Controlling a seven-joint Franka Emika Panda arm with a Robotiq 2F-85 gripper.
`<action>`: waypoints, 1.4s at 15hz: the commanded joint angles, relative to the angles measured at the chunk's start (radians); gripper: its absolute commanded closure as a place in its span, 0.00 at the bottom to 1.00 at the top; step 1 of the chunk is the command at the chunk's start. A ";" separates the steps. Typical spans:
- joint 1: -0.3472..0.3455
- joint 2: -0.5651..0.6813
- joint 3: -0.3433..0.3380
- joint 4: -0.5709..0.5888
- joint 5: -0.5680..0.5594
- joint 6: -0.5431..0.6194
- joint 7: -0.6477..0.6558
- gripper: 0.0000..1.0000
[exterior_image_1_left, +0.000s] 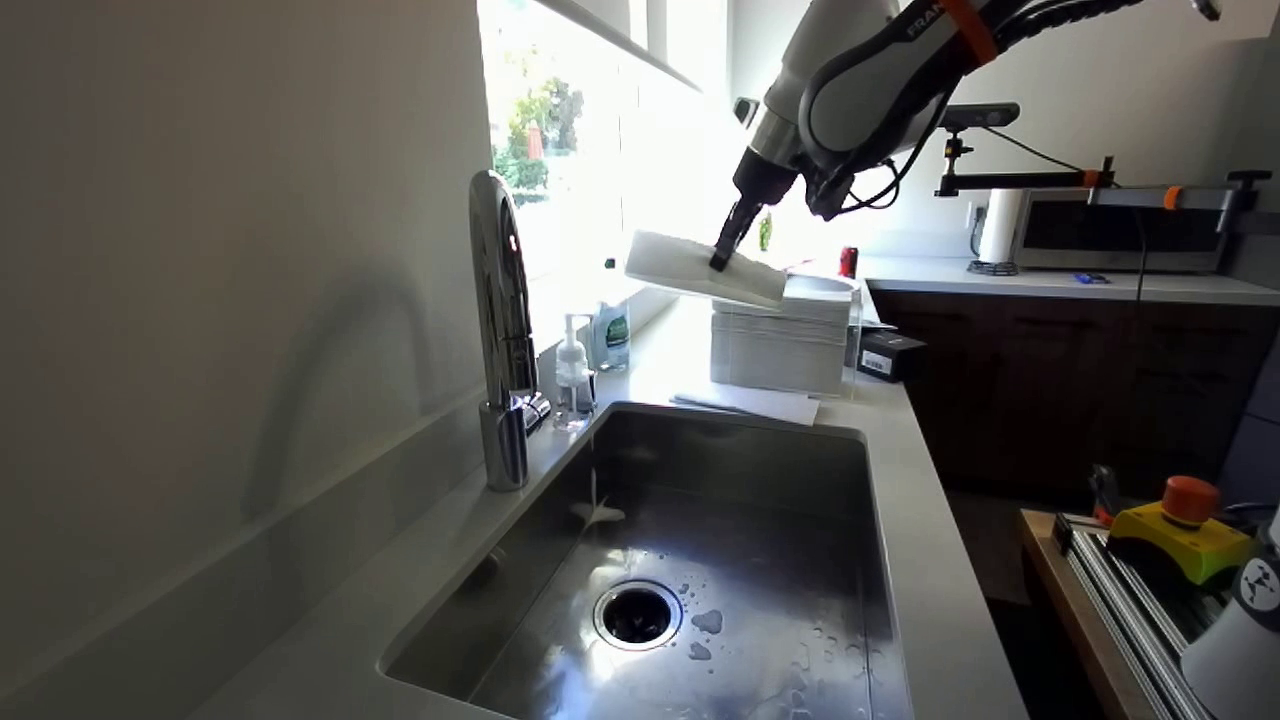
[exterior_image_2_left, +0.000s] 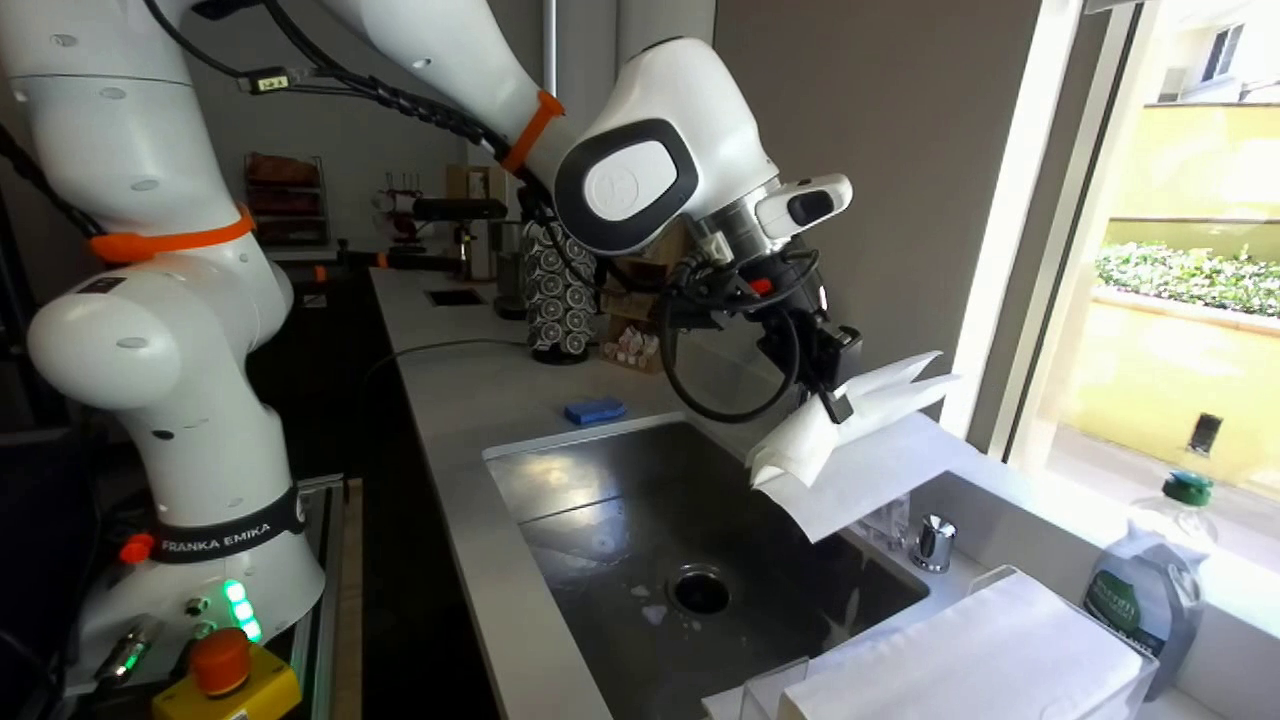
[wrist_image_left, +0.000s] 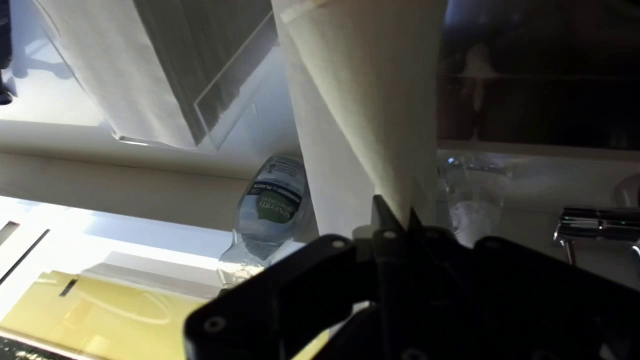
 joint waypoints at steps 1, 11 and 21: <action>0.081 0.012 -0.009 -0.036 0.167 -0.019 -0.136 1.00; 0.132 0.209 0.008 -0.019 0.537 -0.012 -0.475 1.00; 0.123 0.251 0.053 -0.031 0.690 0.106 -0.567 1.00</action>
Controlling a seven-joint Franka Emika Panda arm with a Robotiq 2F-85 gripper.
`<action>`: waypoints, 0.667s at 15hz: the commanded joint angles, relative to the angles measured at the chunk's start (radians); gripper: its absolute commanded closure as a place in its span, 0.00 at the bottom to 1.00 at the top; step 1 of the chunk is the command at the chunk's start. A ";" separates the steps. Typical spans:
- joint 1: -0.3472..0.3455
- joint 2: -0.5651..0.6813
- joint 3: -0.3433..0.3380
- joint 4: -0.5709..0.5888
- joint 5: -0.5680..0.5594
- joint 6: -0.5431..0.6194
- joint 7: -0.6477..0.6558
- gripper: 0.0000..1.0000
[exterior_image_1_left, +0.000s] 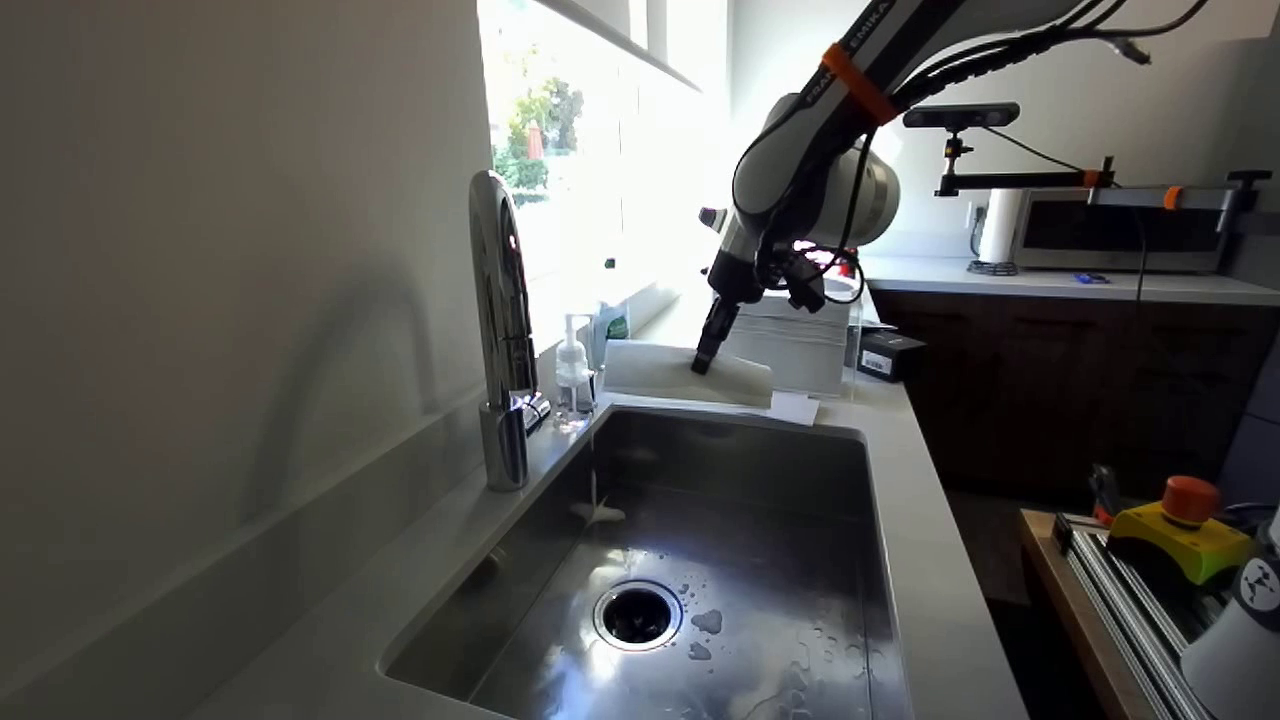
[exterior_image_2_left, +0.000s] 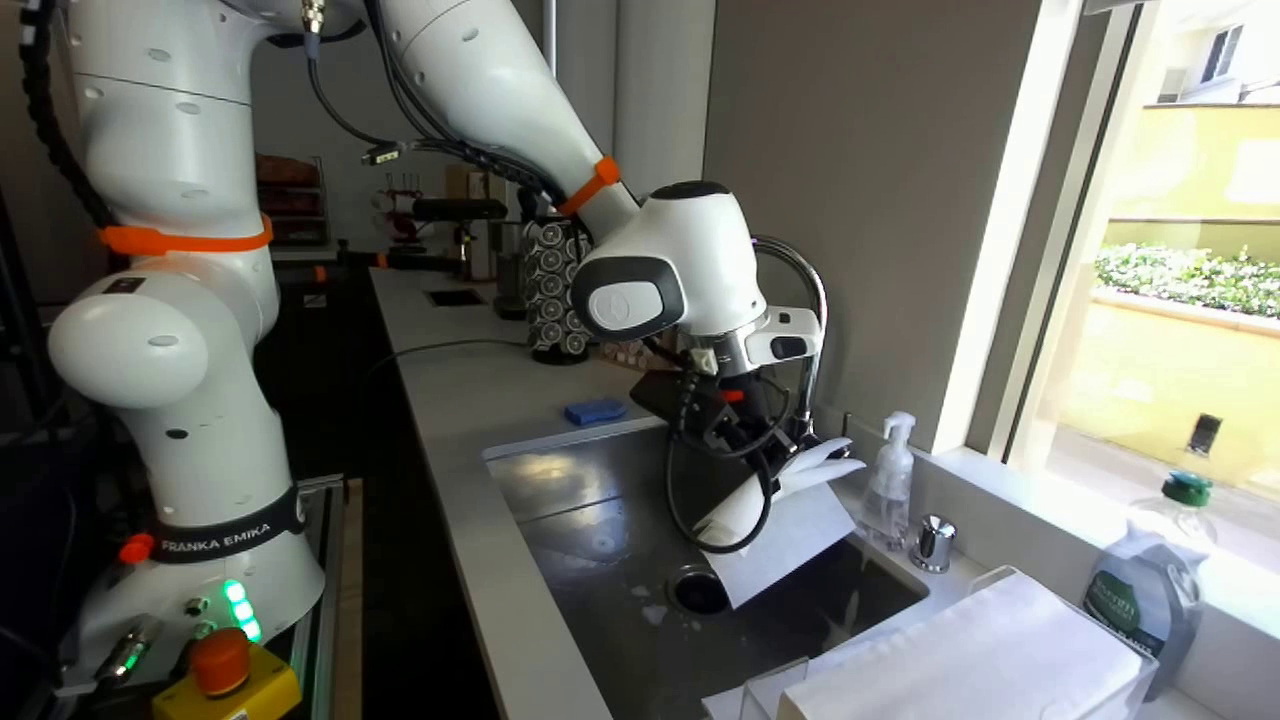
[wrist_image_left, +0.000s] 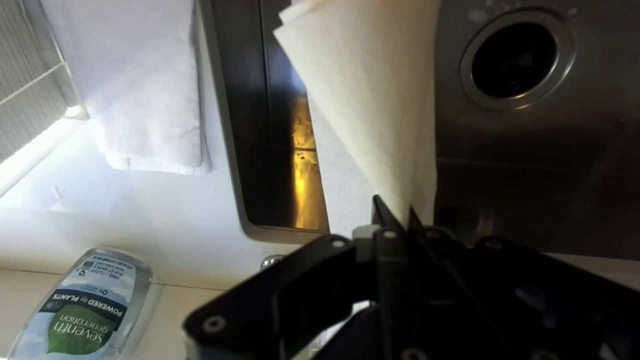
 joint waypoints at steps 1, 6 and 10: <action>-0.020 0.048 0.069 -0.005 0.224 0.111 -0.164 1.00; -0.089 0.108 0.213 0.021 0.523 0.230 -0.399 1.00; -0.169 0.159 0.306 0.063 0.646 0.265 -0.490 1.00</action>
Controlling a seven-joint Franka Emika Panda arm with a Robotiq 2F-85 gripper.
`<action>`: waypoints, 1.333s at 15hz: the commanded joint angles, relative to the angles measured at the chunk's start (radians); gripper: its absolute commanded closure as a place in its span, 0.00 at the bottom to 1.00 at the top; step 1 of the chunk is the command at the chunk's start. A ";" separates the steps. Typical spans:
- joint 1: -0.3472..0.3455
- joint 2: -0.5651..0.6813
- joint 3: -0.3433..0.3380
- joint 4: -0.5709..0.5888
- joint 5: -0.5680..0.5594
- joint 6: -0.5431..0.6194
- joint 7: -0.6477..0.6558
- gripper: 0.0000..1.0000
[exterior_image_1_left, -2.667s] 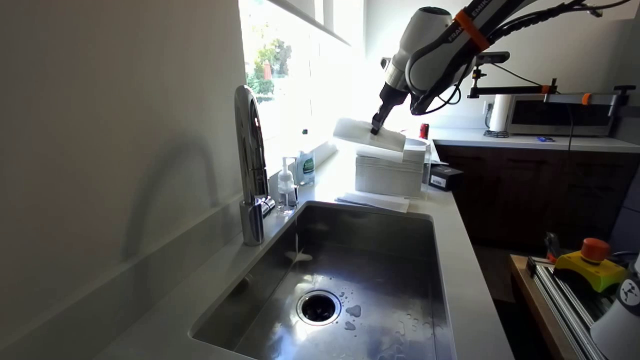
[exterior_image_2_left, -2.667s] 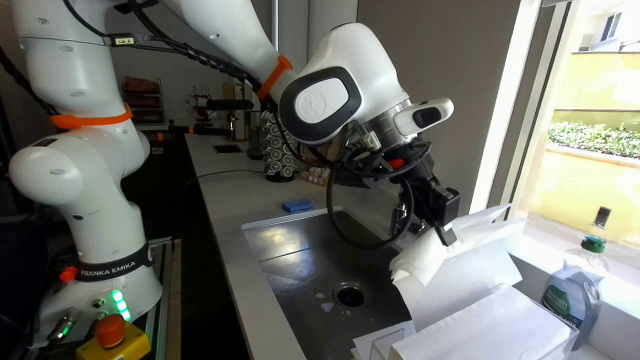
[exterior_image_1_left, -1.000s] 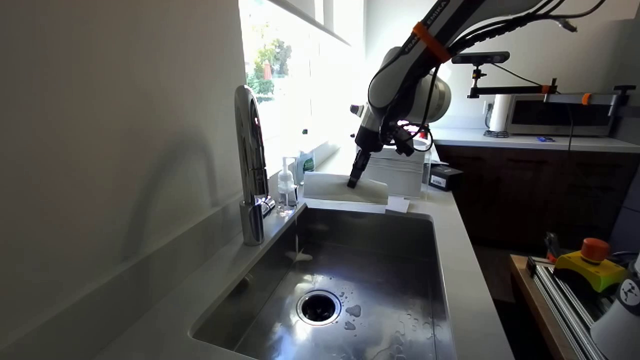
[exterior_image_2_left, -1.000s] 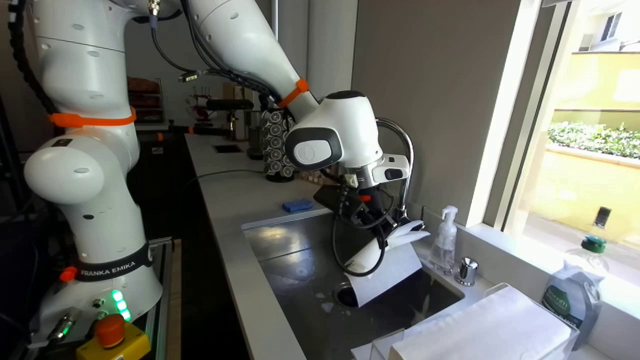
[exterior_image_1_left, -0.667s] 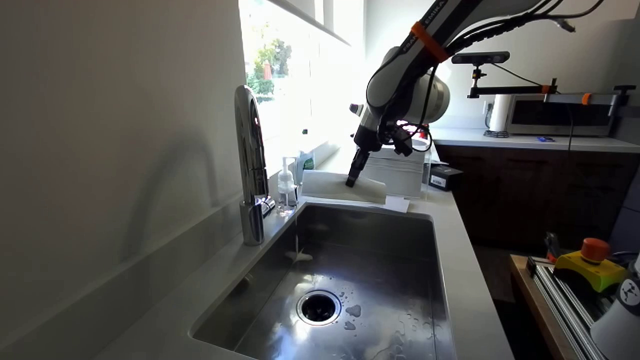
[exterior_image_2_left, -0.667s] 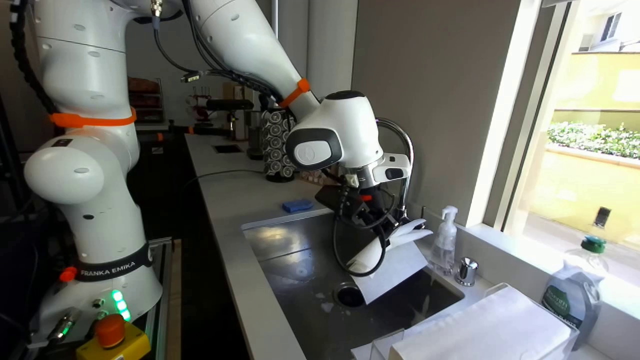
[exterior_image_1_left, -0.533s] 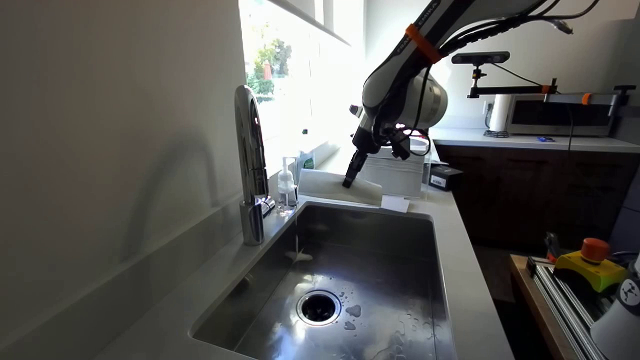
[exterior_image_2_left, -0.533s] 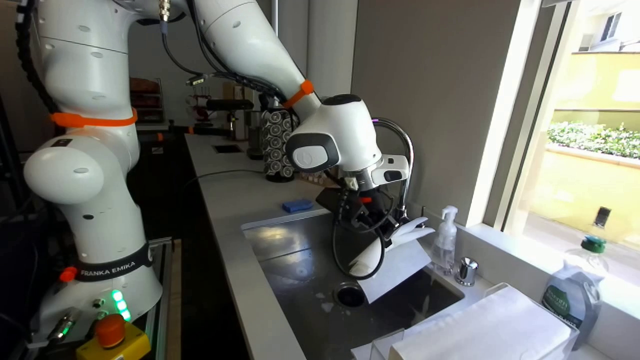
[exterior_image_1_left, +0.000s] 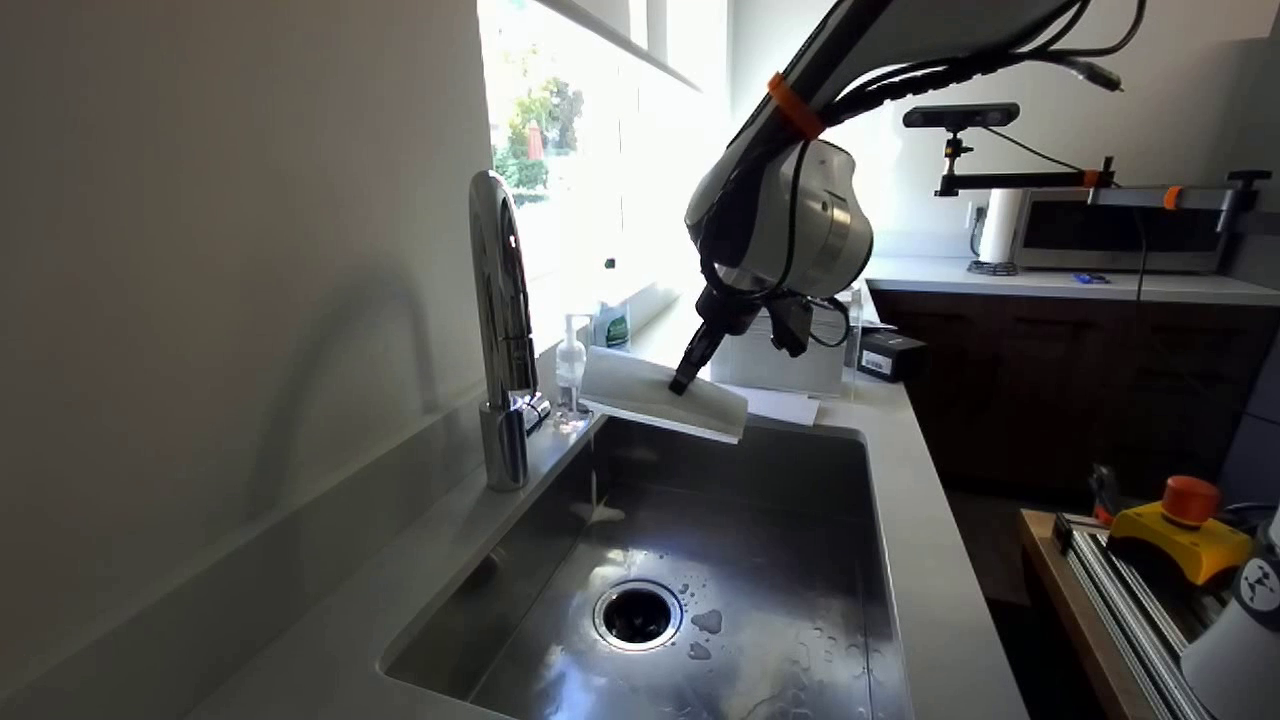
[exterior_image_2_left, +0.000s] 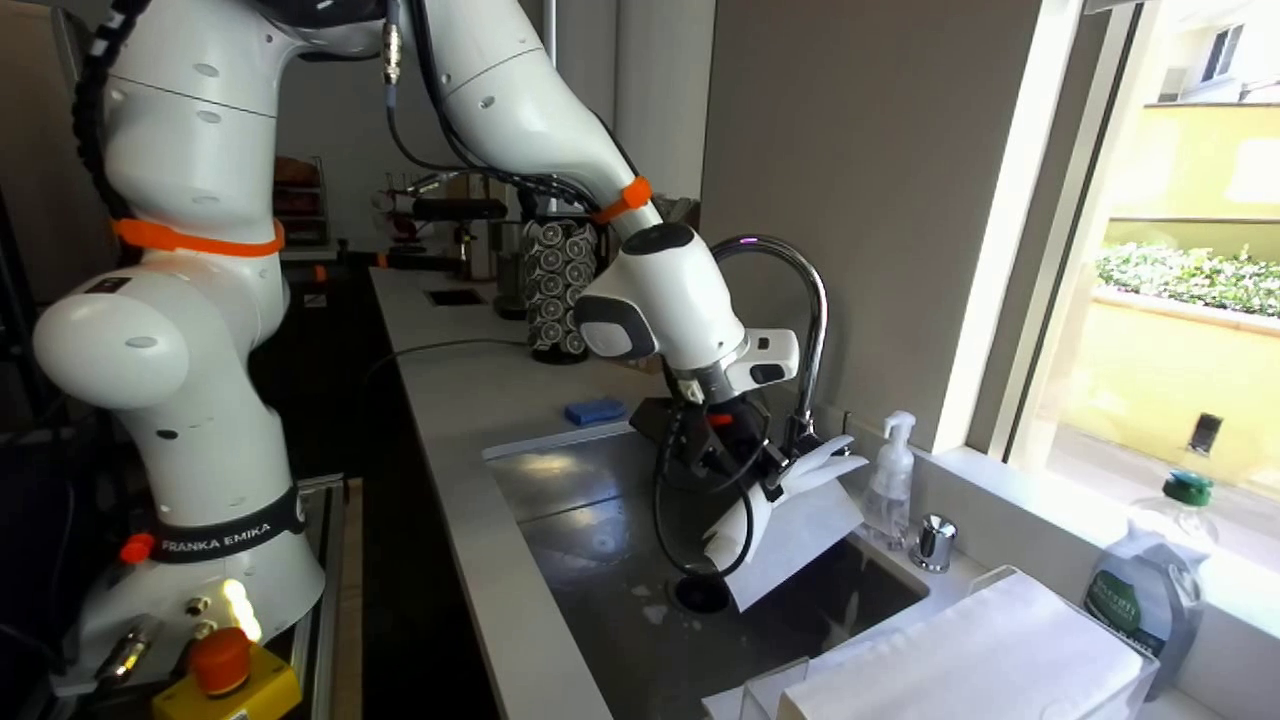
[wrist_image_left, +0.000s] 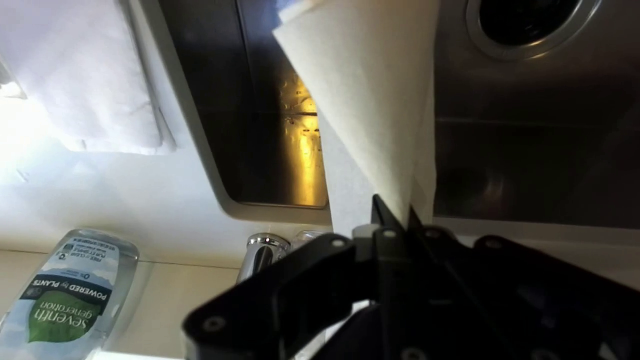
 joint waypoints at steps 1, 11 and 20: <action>-0.088 0.070 0.089 0.061 0.131 0.041 -0.124 1.00; -0.316 0.282 0.297 0.251 0.140 0.046 -0.184 1.00; -0.479 0.441 0.475 0.340 0.064 0.211 -0.205 1.00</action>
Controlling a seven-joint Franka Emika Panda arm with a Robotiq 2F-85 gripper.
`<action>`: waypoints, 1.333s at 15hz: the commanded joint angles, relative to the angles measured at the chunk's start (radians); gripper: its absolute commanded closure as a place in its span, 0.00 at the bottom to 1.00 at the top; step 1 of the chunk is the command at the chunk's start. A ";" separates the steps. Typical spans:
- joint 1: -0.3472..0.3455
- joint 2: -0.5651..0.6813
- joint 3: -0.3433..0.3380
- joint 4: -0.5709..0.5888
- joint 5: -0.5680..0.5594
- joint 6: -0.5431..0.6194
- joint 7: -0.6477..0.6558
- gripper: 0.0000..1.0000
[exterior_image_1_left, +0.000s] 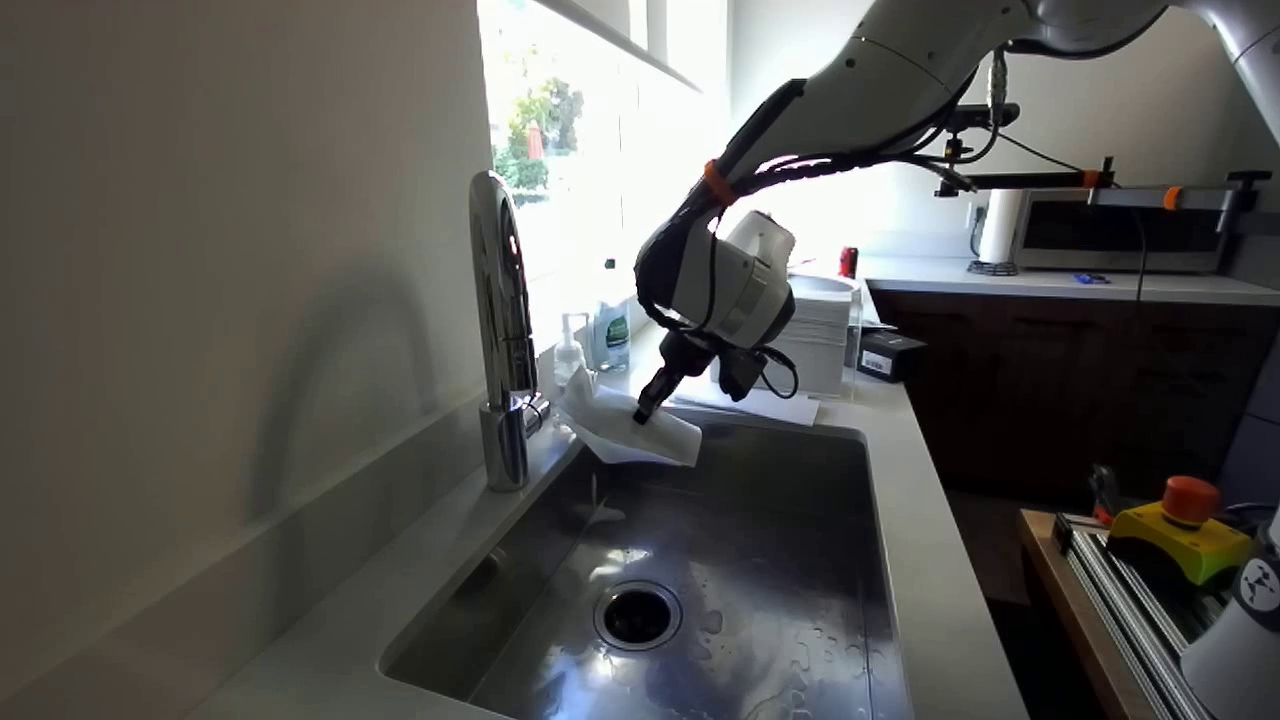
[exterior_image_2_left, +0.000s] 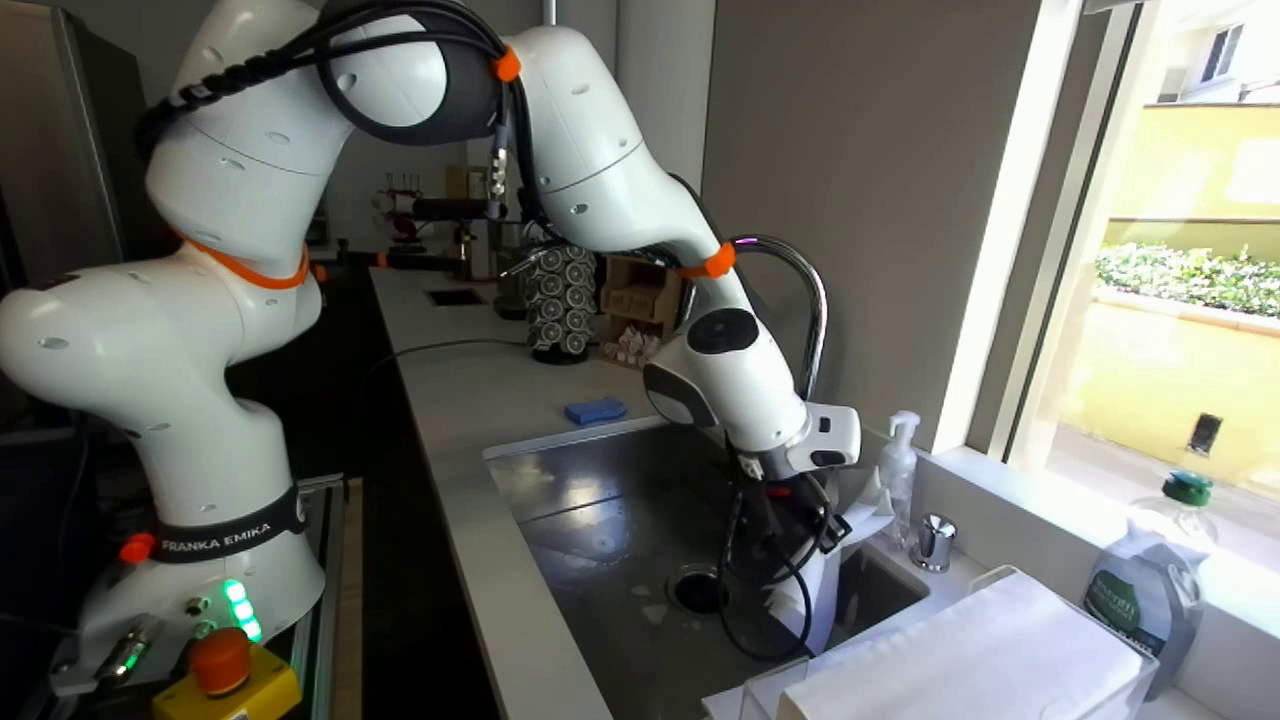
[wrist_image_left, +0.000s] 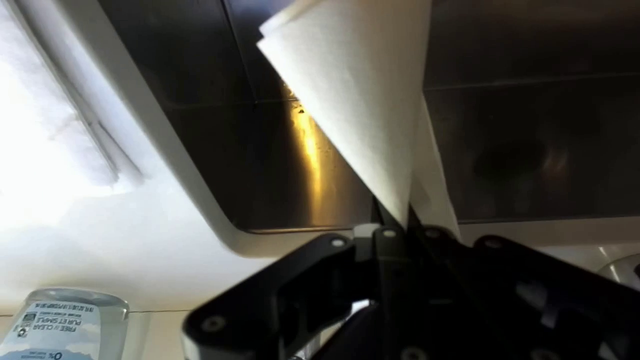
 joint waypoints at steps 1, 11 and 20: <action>-0.070 0.097 0.076 0.043 -0.030 0.113 -0.072 1.00; -0.055 0.096 0.042 0.034 -0.073 0.082 0.005 0.98; 0.048 0.138 -0.055 0.075 -0.065 0.096 0.074 1.00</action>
